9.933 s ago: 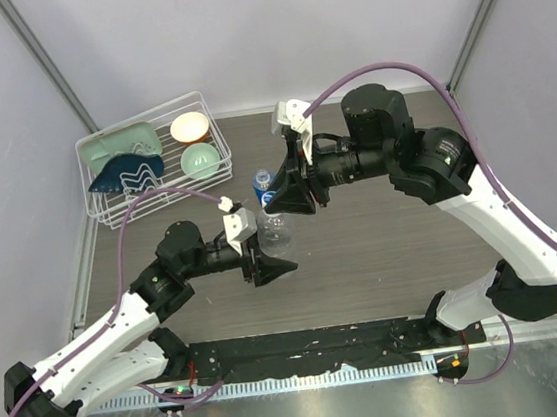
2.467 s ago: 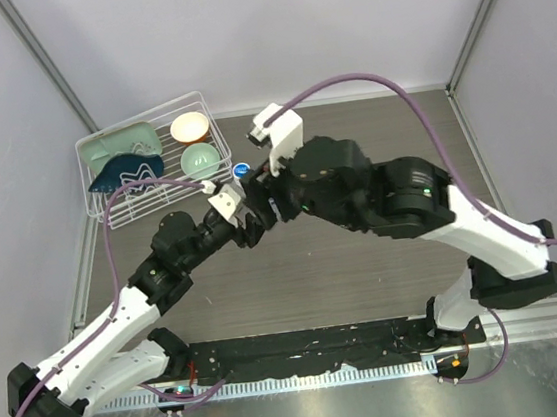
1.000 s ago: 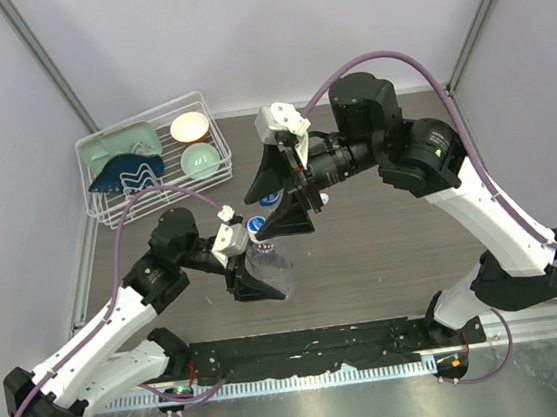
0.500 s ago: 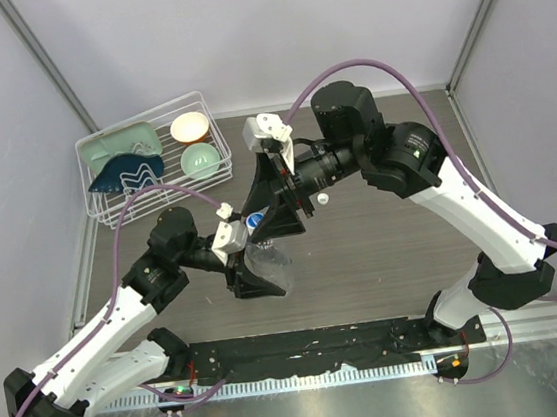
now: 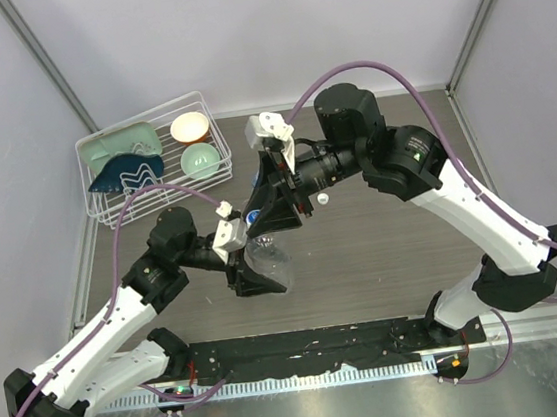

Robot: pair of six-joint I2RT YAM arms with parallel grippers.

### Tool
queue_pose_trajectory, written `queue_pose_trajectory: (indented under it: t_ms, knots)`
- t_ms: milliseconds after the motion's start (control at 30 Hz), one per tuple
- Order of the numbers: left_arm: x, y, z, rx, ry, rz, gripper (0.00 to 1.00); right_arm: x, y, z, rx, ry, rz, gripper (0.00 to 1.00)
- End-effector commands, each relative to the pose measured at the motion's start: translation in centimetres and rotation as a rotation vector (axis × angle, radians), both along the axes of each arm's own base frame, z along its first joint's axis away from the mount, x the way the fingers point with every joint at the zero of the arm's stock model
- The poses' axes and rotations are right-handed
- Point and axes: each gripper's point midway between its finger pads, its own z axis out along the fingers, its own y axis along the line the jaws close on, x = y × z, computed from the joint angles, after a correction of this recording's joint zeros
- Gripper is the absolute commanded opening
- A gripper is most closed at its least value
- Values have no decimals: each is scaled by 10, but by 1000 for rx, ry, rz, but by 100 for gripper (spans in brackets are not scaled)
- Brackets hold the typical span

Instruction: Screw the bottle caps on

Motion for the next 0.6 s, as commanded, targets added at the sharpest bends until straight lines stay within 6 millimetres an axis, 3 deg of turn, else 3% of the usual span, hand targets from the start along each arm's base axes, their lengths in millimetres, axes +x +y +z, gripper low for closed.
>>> queue_pose_trajectory:
  t_ms: [0,100,133,167,233,300,367,400,467,533,567]
  knots:
    - [17,-1,26,-62,-64,97,0,9,-8,-4,-24,2,-106,10]
    - [38,-4,37,-97,-103,208,0,45,-8,-32,-122,9,-314,3]
    - [54,-4,45,-124,-131,301,0,54,-8,-37,-143,37,-378,1]
    - [65,-3,48,-135,-140,360,0,73,-12,-41,-164,24,-482,1]
    - [90,0,58,-166,-174,492,0,88,-11,-50,-195,14,-573,1]
    - [102,3,62,-185,-195,559,0,113,-18,-58,-225,26,-754,1]
    - [118,8,70,-212,-221,648,0,122,-16,-70,-270,26,-849,1]
    - [122,10,73,-222,-227,676,0,135,-23,-76,-300,-5,-955,1]
    - [133,15,77,-232,-240,740,0,138,-17,-87,-343,-35,-1022,1]
    - [136,18,78,-226,-250,764,0,148,-24,-88,-367,-58,-1148,1]
    - [137,19,79,-227,-255,774,0,153,-21,-98,-400,-78,-1189,1]
